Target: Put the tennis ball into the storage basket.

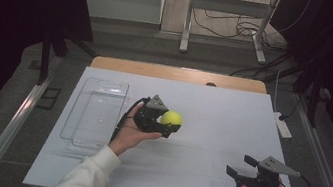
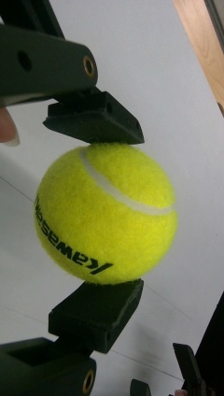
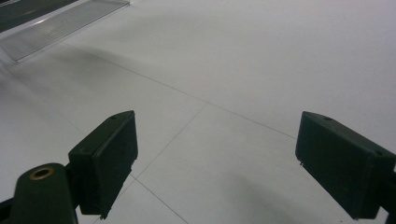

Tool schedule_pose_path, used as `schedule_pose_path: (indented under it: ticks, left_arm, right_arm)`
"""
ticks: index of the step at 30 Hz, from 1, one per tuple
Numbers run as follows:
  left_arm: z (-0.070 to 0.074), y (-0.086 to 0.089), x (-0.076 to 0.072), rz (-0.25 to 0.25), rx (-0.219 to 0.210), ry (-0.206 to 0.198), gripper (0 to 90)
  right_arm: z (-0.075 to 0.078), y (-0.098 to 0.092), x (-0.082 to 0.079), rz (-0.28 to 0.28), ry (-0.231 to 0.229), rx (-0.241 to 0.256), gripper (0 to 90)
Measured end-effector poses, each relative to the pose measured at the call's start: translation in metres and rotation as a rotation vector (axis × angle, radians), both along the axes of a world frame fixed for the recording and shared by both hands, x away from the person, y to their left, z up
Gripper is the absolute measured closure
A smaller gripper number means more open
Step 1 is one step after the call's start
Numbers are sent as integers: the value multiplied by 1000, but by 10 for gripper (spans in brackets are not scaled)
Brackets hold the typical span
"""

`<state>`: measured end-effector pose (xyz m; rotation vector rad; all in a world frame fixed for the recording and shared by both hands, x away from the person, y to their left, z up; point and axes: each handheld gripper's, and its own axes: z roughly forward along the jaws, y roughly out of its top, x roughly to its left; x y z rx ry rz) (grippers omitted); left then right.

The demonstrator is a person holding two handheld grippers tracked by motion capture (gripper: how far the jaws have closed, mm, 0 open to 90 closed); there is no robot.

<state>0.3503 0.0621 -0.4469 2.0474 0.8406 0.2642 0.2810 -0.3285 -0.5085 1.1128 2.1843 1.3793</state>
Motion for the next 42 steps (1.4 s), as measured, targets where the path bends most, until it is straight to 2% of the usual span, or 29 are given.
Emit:
schedule_pose_path:
  ticks: [20, 33, 42]
  left_arm:
    - [11, 13, -1, 36, -12, -31, 272]
    - [22, 29, -4, 63, -24, -59, 272]
    - [24, 39, -7, 86, -30, -72, 272]
  right_arm:
    - [0, 0, 0, -2, 2, 2, 131]
    - [0, 0, 0, -2, 0, 1, 131]
    - [0, 0, -1, -2, 0, -1, 131]
